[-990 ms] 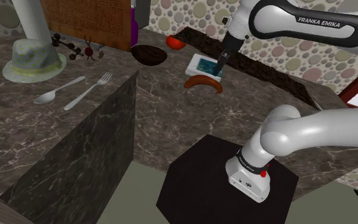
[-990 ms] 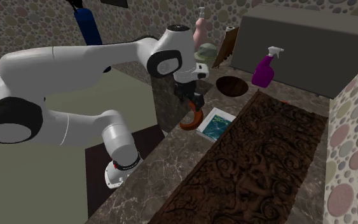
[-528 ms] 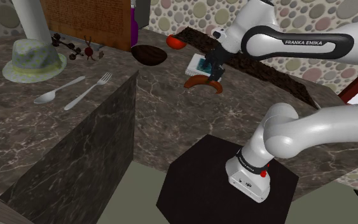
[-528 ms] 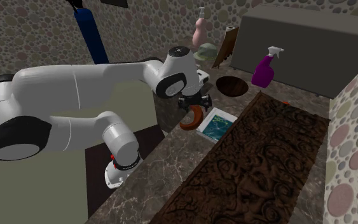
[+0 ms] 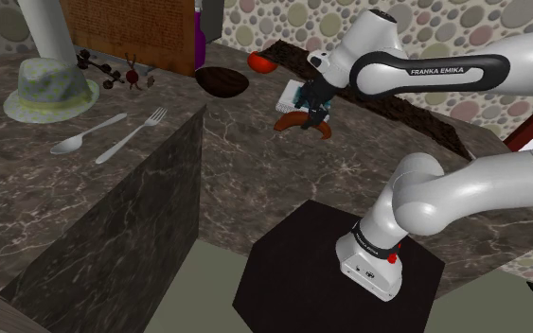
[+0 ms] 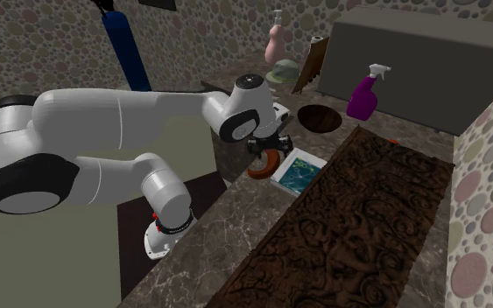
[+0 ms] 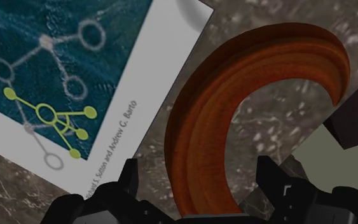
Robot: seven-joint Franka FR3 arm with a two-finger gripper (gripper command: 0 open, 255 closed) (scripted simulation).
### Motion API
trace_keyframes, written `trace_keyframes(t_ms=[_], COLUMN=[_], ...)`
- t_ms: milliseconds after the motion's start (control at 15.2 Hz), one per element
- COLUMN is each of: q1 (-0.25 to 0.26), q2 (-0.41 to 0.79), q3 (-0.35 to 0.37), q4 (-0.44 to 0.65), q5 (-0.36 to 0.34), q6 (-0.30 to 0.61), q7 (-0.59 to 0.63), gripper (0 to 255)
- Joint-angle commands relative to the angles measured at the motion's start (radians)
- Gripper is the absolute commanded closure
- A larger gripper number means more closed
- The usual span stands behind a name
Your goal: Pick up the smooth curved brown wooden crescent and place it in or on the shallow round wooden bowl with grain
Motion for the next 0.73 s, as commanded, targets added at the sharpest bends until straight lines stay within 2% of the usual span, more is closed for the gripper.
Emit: trace_keyframes(t_ms=[0,198,264,660], q1=[0.0,0.0,0.0,0.0], q2=[0.001,0.001,0.001,0.001], q3=[0.0,0.0,0.0,0.0], q4=[-0.001,-0.001,-0.001,-0.001], q5=[0.0,0.0,0.0,0.0], q6=[0.002,0.002,0.002,0.002], q7=[0.0,0.0,0.0,0.0], gripper=[0,0,255,255])
